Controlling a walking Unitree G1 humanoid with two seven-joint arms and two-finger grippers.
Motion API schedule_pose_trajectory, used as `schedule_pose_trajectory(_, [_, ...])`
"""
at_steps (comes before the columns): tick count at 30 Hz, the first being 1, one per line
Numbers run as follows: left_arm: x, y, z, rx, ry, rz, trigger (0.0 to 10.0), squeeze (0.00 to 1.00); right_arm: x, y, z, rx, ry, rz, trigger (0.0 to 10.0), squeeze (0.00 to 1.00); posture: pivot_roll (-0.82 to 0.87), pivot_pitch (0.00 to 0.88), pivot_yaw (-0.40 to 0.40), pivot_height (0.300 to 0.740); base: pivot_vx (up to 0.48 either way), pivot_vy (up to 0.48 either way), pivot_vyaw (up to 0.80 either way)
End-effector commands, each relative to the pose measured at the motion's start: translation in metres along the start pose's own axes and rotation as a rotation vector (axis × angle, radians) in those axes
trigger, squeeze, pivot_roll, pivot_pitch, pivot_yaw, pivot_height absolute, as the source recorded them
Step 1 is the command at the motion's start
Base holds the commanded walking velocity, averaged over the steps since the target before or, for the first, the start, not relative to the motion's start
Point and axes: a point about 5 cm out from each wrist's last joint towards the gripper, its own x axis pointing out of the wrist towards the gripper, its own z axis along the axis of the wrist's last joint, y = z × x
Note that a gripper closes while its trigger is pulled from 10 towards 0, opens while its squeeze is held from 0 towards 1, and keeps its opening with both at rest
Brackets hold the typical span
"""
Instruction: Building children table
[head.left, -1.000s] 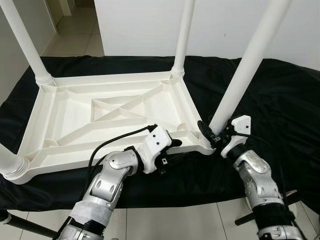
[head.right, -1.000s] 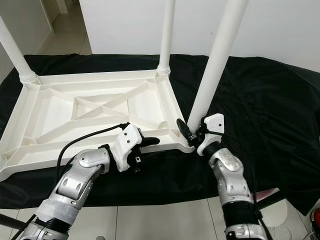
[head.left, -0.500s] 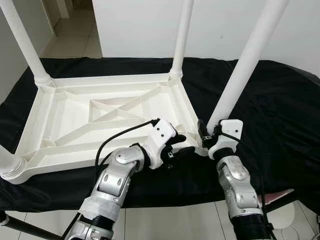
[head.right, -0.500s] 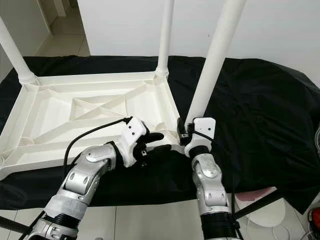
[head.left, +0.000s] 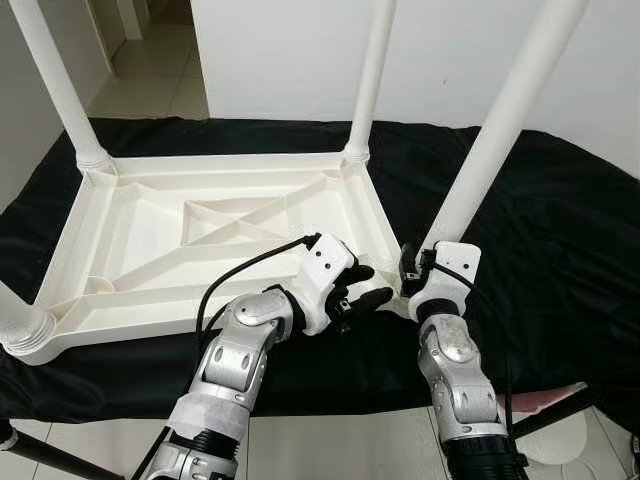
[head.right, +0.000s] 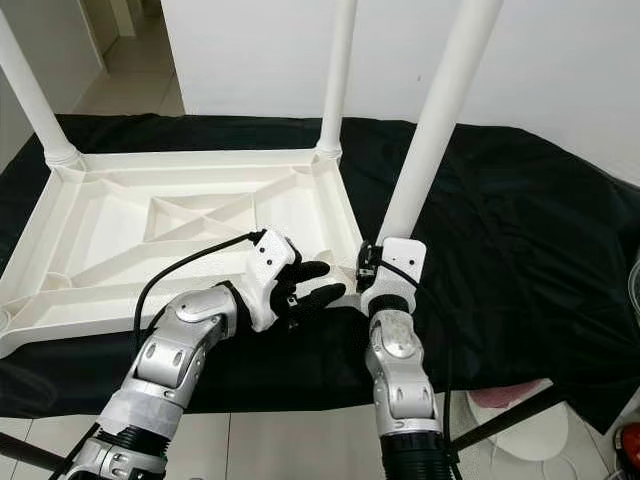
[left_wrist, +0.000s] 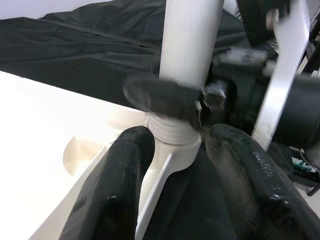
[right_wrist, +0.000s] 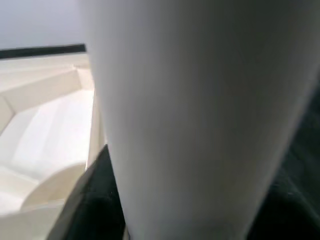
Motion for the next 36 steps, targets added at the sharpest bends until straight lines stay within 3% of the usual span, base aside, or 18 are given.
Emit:
schedule_pose_trajectory(1, [-0.004, 0.012, -0.003, -0.003, 0.008, 0.295, 10.0, 0.00, -0.002, -0.005, -0.006, 0.007, 0.025, 0.026, 10.0, 1.00, 0.03, 0.025, -0.040, 0.740, 0.000, 0.000, 0.00])
schedule_pose_trajectory(9, [-0.011, 0.010, -0.007, 0.026, 0.023, 0.266, 10.0, 0.00, 0.002, -0.020, 0.003, 0.020, -0.016, 0.139, 10.0, 1.00, 0.04, 0.011, -0.043, 0.740, 0.000, 0.000, 0.00])
schedule_pose_trajectory(10, [-0.016, 0.007, -0.010, 0.036, 0.039, 0.236, 10.0, 0.00, 0.004, -0.030, 0.005, 0.005, -0.021, 0.216, 10.0, 1.00, 0.05, 0.000, -0.043, 0.740, 0.000, 0.000, 0.00])
schedule_pose_trajectory(12, [-0.018, 0.005, -0.012, 0.038, 0.046, 0.217, 10.0, 0.00, 0.005, -0.035, 0.007, 0.005, -0.021, 0.256, 10.0, 1.00, 0.05, 0.000, -0.043, 0.740, 0.000, 0.000, 0.00])
schedule_pose_trajectory(13, [-0.019, 0.004, -0.011, 0.042, 0.046, 0.209, 10.0, 0.00, 0.006, -0.036, 0.007, -0.020, -0.027, 0.278, 10.0, 0.00, 0.05, 0.000, -0.041, 0.740, 0.000, 0.000, 0.00])
schedule_pose_trajectory(23, [-0.019, 0.002, -0.013, 0.095, 0.045, 0.189, 10.0, 0.00, 0.006, -0.033, 0.009, -0.108, 0.000, 0.665, 10.0, 0.00, 0.06, 0.000, -0.034, 0.740, 0.000, 0.000, 0.00])
schedule_pose_trajectory(31, [-0.016, 0.002, -0.010, 0.097, 0.036, 0.187, 10.0, 0.00, 0.014, -0.039, 0.001, -0.180, 0.042, 0.730, 10.0, 0.00, 0.06, 0.000, -0.036, 0.740, 0.000, 0.000, 0.00])
schedule_pose_trajectory(32, [-0.015, 0.000, -0.010, 0.095, 0.036, 0.180, 10.0, 0.00, 0.016, -0.041, -0.001, -0.189, 0.053, 0.730, 8.9, 0.00, 0.06, 0.000, -0.036, 0.740, 0.000, 0.000, 0.00])
schedule_pose_trajectory(34, [-0.014, 0.000, -0.009, 0.095, 0.033, 0.176, 10.0, 0.00, 0.019, -0.043, -0.003, -0.190, 0.061, 0.729, 9.0, 0.00, 0.06, 0.000, -0.036, 0.740, 0.000, 0.000, 0.00])
schedule_pose_trajectory(35, [-0.014, 0.000, -0.009, 0.096, 0.029, 0.176, 10.0, 0.00, 0.021, -0.045, -0.005, -0.187, 0.067, 0.729, 4.8, 0.00, 0.05, 0.000, -0.036, 0.740, 0.000, 0.000, 0.00])
schedule_pose_trajectory(36, [-0.014, 0.000, -0.009, 0.096, 0.027, 0.178, 10.0, 0.00, 0.023, -0.045, -0.006, -0.183, 0.068, 0.727, 4.6, 0.00, 0.05, 0.000, -0.035, 0.740, 0.000, 0.000, 0.00])
